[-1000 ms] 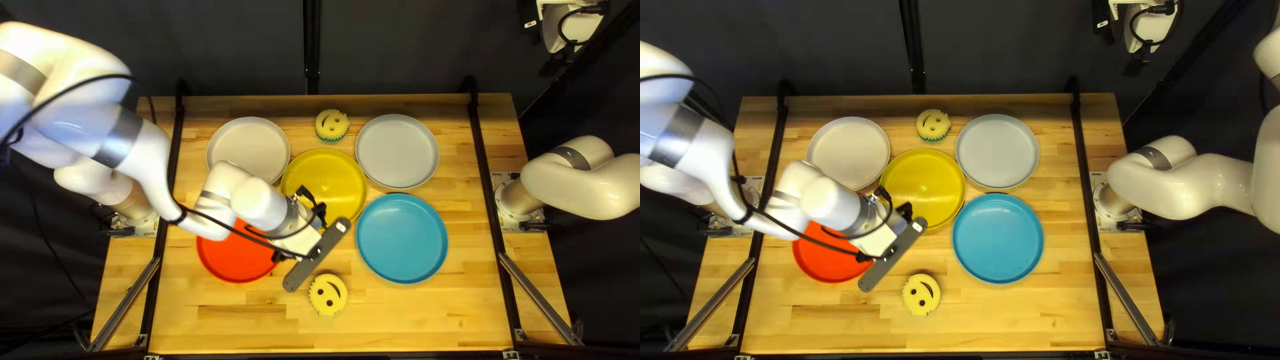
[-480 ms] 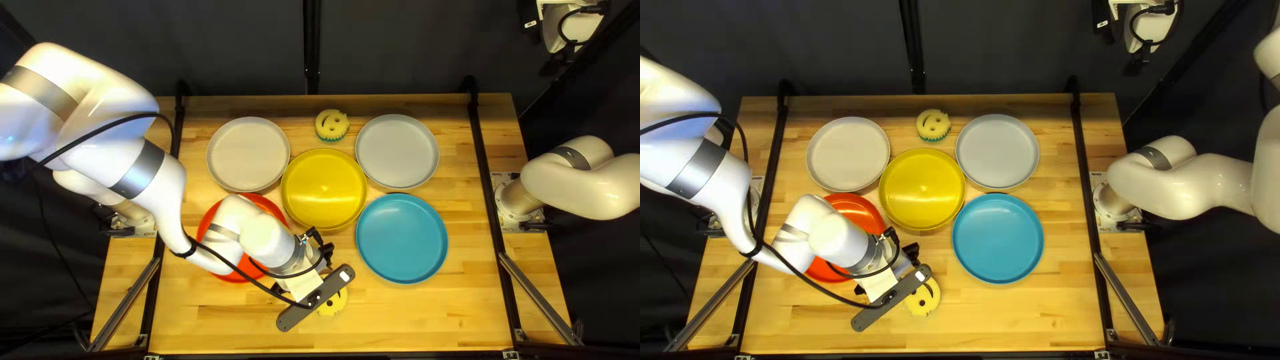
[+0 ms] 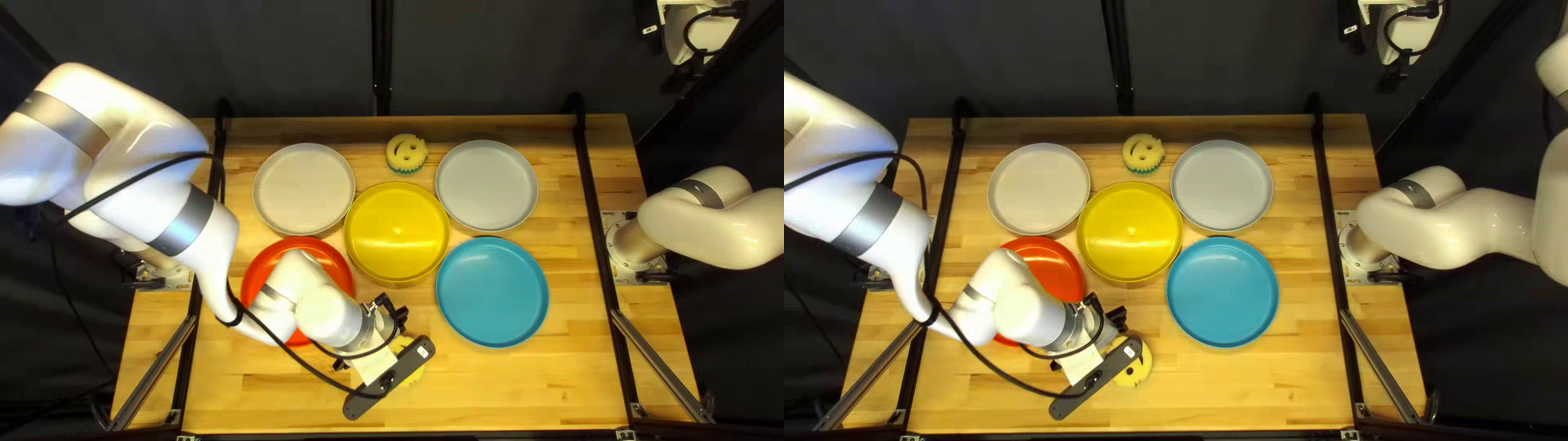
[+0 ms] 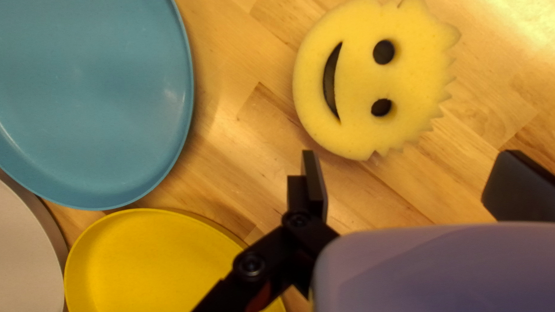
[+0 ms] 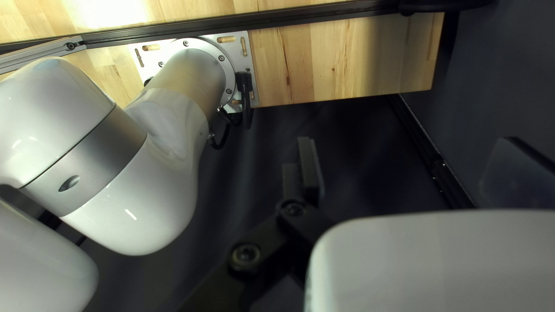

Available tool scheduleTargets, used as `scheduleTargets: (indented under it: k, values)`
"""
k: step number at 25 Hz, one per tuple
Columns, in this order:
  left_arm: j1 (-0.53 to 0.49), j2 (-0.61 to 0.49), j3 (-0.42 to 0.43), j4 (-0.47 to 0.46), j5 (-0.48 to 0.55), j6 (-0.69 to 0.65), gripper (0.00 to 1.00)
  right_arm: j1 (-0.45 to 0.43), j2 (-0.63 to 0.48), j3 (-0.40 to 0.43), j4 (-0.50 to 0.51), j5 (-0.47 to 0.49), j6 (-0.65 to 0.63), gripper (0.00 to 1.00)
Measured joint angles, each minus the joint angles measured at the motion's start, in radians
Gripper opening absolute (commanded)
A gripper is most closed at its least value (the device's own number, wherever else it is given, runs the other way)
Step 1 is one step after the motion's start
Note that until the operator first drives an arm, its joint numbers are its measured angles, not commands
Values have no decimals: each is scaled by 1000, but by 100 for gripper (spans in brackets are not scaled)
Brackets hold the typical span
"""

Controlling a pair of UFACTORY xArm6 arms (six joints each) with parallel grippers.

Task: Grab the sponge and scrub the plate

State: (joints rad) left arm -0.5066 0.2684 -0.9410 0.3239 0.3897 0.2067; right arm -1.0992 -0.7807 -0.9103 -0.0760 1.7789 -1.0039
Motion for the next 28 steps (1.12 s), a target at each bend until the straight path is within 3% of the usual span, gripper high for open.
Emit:
scheduleTargets:
  k: [5, 11, 18, 28]
  values:
    - [-6, 98, -51, 87, -56, -64, 100, 0, 0, 0, 0, 0, 0, 100]
    - [6, 139, -61, 112, -101, -61, 100, 0, 0, 0, 0, 0, 0, 100]
    - [-15, 55, -16, 111, -43, -81, 100, 0, 0, 0, 0, 0, 0, 100]
    - [-28, -9, 59, 194, -26, -177, 100, 0, 0, 0, 0, 0, 0, 100]
